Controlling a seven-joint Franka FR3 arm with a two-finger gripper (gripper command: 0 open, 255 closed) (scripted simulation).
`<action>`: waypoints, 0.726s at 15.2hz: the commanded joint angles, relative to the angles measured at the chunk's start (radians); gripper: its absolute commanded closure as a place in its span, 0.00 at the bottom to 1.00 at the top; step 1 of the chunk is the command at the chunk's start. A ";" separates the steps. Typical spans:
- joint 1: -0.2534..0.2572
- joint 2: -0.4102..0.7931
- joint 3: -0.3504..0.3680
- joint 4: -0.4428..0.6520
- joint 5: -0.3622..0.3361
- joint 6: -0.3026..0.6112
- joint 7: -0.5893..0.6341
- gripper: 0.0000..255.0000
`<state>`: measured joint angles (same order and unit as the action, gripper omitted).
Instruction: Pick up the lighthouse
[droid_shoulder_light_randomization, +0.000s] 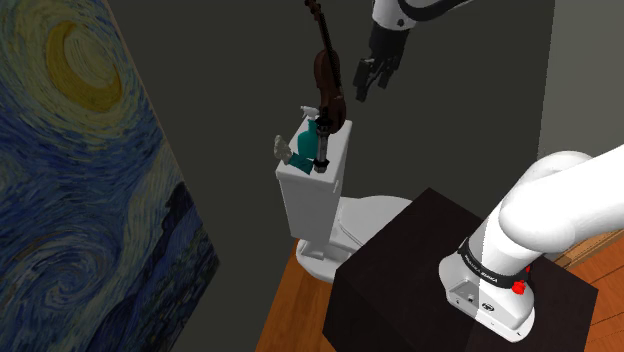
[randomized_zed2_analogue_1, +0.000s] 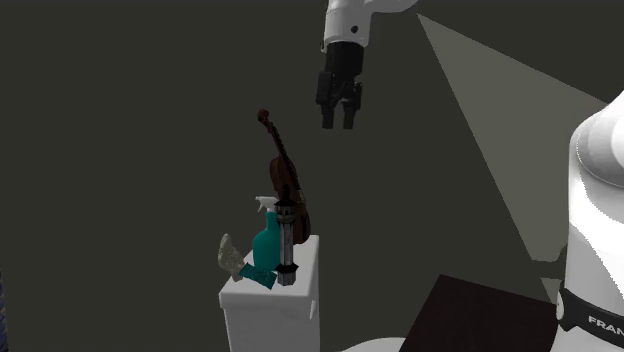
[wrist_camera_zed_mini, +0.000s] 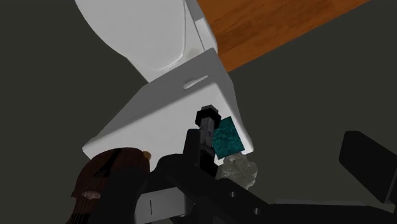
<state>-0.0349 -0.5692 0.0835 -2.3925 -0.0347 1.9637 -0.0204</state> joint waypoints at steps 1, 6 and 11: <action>-0.011 0.046 0.001 -0.019 -0.016 0.078 0.007 0.00; -0.040 0.206 0.014 -0.011 -0.064 0.254 0.044 0.00; -0.072 0.385 0.026 0.038 -0.134 0.406 0.100 0.00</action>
<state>-0.0990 -0.2252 0.1086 -2.3697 -0.1525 2.3376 0.0686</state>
